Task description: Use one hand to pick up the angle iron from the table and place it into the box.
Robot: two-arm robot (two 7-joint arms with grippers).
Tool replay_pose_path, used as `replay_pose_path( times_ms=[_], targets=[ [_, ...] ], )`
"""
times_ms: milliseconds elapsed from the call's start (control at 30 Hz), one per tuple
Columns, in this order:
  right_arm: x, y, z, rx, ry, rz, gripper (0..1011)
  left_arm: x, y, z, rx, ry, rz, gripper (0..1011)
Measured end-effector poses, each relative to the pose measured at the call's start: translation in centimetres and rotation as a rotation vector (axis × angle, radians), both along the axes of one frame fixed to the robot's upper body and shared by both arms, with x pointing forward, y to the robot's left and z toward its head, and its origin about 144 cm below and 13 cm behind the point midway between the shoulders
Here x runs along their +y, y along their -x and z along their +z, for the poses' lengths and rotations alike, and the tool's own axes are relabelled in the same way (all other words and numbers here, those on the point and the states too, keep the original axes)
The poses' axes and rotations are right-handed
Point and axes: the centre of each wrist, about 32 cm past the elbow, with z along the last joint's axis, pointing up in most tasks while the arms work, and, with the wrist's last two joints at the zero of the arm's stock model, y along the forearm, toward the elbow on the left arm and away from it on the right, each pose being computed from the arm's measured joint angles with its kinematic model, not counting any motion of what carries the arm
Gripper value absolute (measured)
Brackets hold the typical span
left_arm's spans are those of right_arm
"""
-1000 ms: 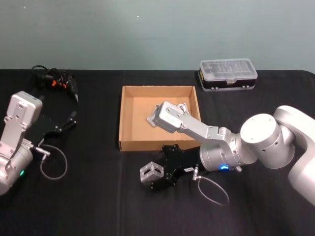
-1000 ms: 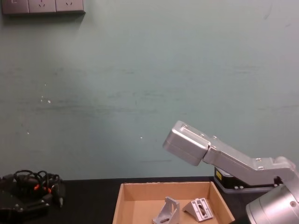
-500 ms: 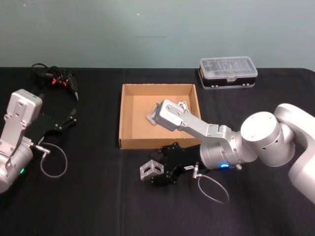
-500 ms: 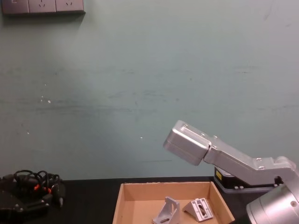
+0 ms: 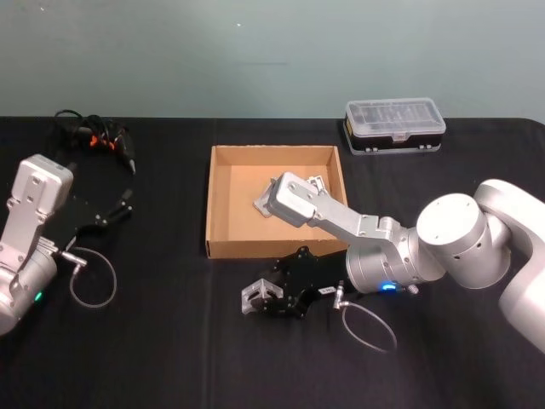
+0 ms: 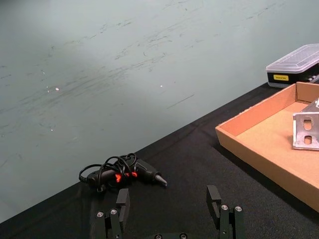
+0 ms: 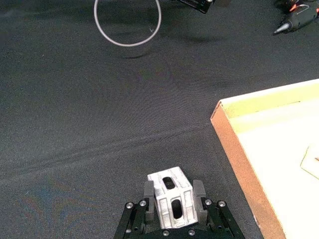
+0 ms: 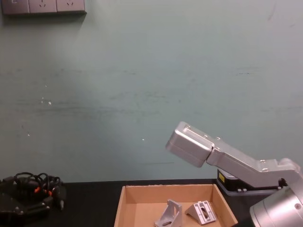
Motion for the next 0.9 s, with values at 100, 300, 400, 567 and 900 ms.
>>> replay_pose_path(
  times_ms=[100, 300, 400, 567, 900],
  targets=[
    [0.0, 0.0, 0.0, 0.0, 0.0, 0.0, 469, 0.0, 0.0, 0.0, 0.0, 0.0, 0.0, 1011],
    [0.0, 0.0, 0.0, 0.001, 0.0, 0.001, 469, 0.0, 0.0, 0.0, 0.0, 0.0, 0.0, 1011],
    [0.0, 0.0, -0.01, 0.001, 0.0, 0.001, 469, 0.0, 0.0, 0.0, 0.0, 0.0, 0.0, 1011],
    [0.0, 0.0, -0.01, 0.001, 0.0, 0.001, 468, 0.0, 0.0, 0.0, 0.0, 0.0, 0.0, 1011],
    [-0.24, 0.89, 0.78, -0.016, -0.036, -0.005, 468, 0.0, 0.0, 0.0, 0.0, 0.0, 0.0, 1011]
  ],
)
